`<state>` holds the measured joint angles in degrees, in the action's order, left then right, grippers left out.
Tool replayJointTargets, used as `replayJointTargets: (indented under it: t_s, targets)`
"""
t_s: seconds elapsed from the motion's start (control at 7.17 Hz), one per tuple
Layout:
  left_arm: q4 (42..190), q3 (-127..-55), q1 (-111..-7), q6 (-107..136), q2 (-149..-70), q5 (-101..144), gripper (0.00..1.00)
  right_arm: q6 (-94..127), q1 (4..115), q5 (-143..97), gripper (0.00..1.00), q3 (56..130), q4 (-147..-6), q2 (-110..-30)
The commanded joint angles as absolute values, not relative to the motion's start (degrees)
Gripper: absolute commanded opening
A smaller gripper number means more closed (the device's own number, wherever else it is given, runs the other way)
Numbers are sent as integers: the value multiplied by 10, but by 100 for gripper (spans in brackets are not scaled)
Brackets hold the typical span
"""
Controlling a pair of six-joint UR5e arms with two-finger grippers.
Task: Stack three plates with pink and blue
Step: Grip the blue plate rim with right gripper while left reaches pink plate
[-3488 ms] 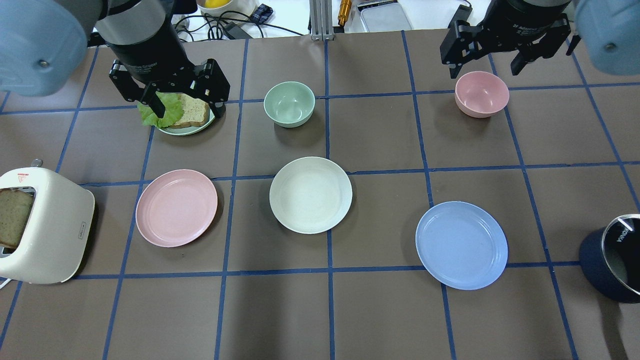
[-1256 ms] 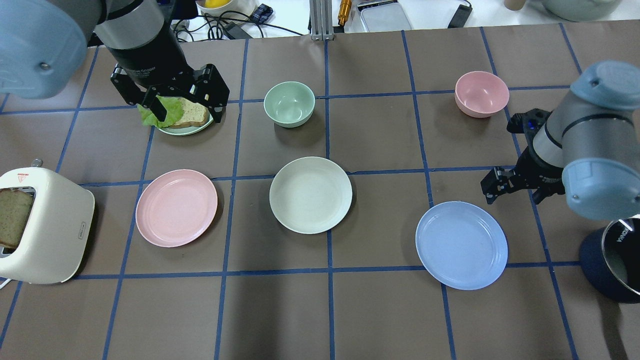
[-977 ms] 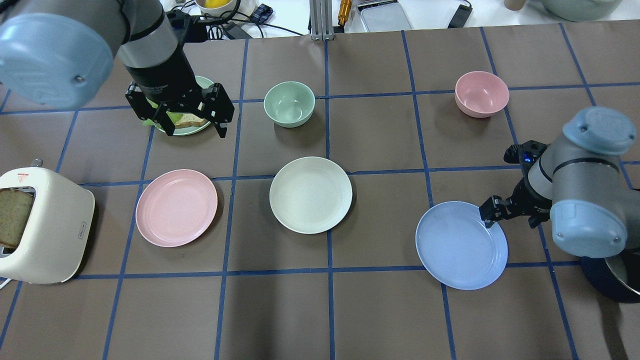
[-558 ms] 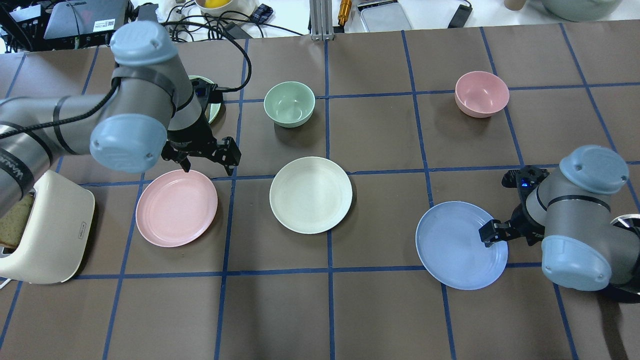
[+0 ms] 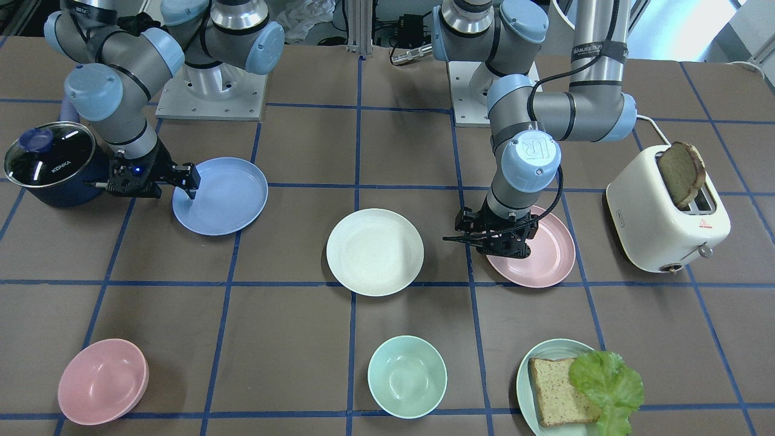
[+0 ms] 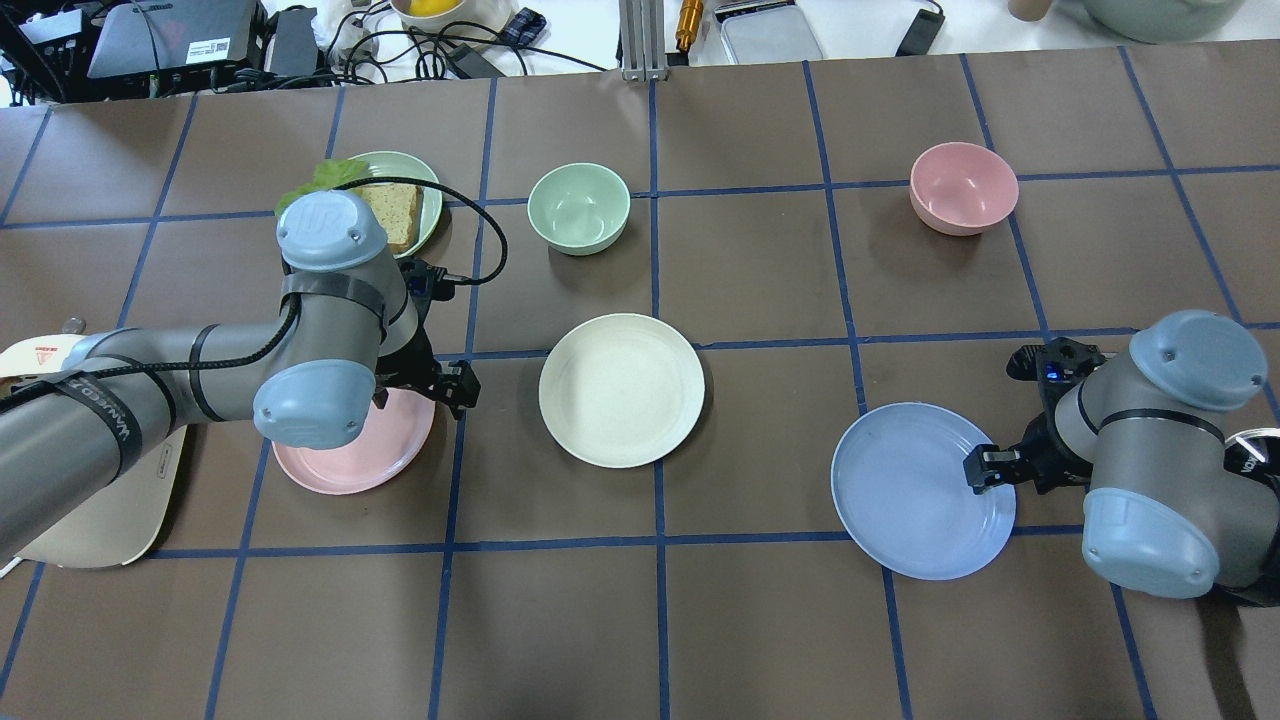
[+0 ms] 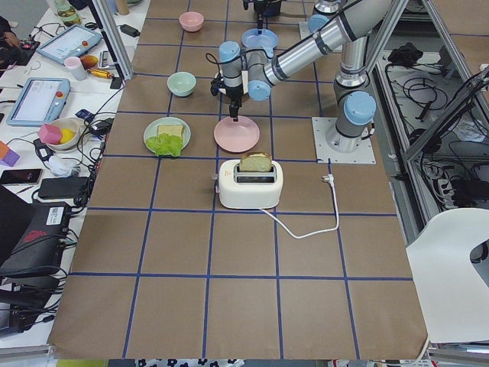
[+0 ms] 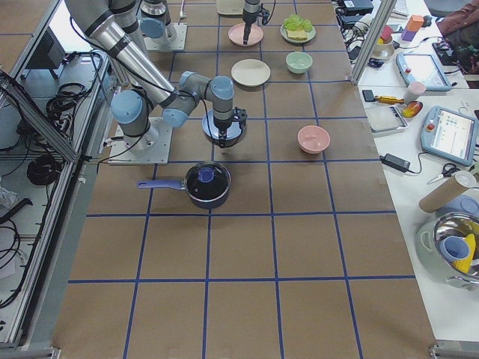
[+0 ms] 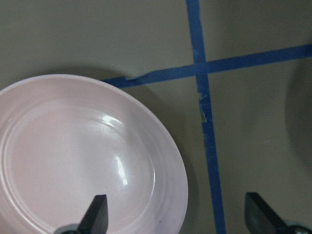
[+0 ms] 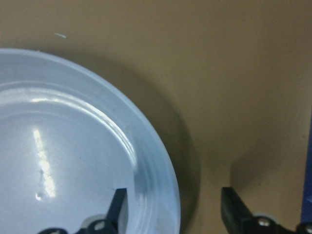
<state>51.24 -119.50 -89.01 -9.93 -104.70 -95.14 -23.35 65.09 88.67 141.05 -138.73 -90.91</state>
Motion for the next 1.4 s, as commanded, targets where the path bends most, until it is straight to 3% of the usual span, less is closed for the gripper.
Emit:
replayJointTargets:
  t_s: [0.0,0.14,0.28,0.84,1.26]
  targets:
    - [471,-1215,-889,-103,-1061,-952,30,-256,622,877,22,1413,-1388,-906]
    - [469,-1216,-889,-102,-1063,-952,2,-266,613,855,20,1413,-1385,-900]
    - [466,-1214,-889,-103,-1063,-952,0,-272,613,849,0,1412,-1385,-904]
    - [471,-1167,-937,-45,-1050,-955,0,-271,613,824,0,1391,-1383,-912]
    - [631,-1018,-1050,94,-1064,-961,0,-265,613,823,0,1327,-1302,-918]
